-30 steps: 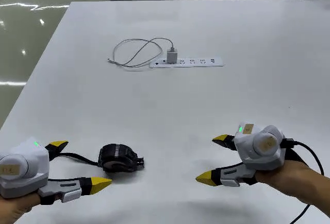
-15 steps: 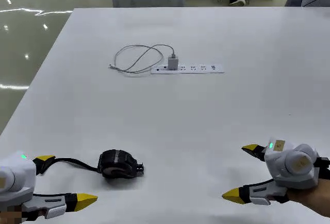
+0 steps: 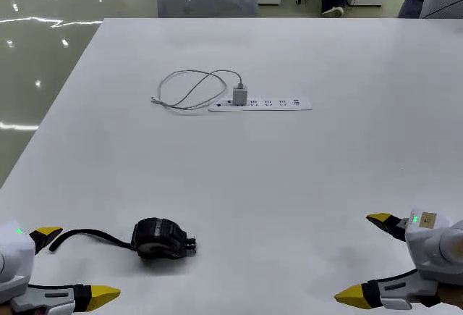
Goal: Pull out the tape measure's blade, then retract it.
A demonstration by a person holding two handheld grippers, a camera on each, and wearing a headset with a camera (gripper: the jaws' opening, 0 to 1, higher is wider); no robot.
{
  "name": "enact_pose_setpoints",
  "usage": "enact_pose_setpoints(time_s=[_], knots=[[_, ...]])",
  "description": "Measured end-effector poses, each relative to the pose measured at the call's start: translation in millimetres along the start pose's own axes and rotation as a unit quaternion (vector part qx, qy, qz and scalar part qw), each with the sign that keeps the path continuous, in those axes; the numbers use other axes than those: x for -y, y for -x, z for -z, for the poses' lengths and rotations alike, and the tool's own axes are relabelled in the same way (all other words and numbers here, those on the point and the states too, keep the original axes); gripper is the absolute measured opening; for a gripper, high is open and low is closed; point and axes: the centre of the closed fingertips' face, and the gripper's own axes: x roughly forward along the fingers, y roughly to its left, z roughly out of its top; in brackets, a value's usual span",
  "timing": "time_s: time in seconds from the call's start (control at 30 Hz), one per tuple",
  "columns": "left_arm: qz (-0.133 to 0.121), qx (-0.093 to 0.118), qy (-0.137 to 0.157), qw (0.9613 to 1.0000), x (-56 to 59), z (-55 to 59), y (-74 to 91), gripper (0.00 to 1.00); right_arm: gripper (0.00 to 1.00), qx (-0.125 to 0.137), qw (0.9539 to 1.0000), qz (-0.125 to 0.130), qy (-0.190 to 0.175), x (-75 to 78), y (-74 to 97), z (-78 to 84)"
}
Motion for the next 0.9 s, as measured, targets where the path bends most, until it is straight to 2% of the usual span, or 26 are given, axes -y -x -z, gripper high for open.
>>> enact_pose_setpoints(time_s=[0.23,0.47,0.9], knots=[[0.001,0.009,-0.003,1.0000,-0.6,-4.7,4.0,0.99,0.99,-0.002,0.9998,0.020,-0.002,10.2,10.2,7.5],[-0.002,0.010,-0.002,0.9999,-7.3,-0.9,8.5,0.99,0.99,-0.003,0.9996,0.025,-0.011,17.7,17.2,10.8],[0.002,0.010,-0.010,0.9999,-10.8,-4.0,11.6,0.99,0.99,-0.008,0.9995,0.021,-0.022,6.3,17.7,14.2]])
